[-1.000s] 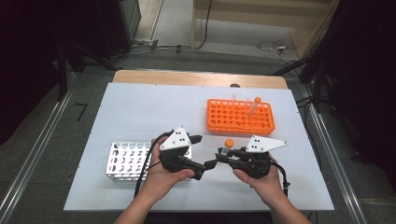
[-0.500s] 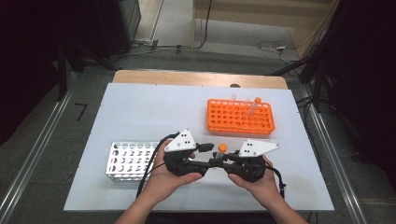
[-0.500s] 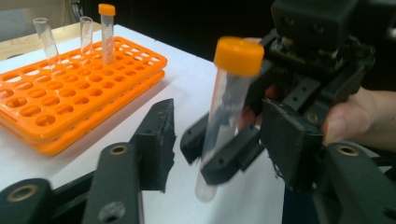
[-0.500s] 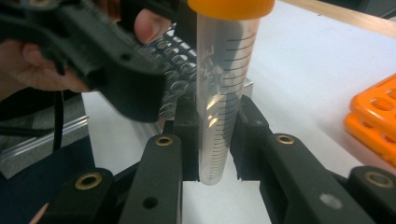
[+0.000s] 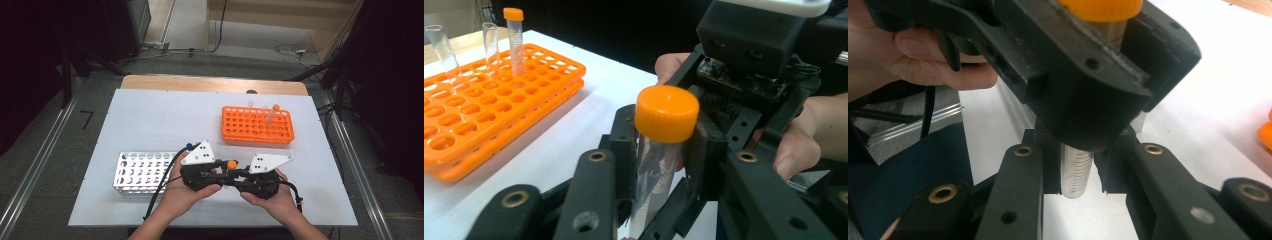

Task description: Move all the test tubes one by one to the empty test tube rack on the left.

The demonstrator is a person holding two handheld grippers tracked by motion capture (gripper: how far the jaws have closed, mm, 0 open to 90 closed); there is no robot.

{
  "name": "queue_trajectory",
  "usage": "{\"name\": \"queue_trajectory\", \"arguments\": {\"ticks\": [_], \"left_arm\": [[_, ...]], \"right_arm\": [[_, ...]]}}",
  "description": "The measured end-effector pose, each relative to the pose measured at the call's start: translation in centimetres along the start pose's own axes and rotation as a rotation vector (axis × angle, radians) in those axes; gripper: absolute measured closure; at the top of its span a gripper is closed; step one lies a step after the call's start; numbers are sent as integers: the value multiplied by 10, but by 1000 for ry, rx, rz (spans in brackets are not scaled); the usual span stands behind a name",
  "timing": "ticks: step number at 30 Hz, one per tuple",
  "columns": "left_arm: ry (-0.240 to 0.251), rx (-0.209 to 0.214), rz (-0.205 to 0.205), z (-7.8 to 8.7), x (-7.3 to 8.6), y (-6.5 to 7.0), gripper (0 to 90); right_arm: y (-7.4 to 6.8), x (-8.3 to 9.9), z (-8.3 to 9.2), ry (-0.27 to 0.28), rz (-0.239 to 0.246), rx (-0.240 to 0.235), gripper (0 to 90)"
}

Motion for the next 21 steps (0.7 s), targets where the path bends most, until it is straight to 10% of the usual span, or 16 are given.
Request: {"name": "queue_trajectory", "arguments": {"ticks": [8,21], "left_arm": [[-2,-27,-21,4,0,-1,744],[36,-96,-30,24,-9,-14,745]], "right_arm": [[1,1,-2,15,-15,-21,718],[21,6,8,70,-31,56,249]]}}
Point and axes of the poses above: each handheld gripper's, and its own axes: z roughly backward along the jaws, x roughly out of its underside, y roughly to its right, the point moved 2 cm from there along -z, roughly forward along the jaws, and after that the axes turned 11 degrees about y, right-handed, at the moved point
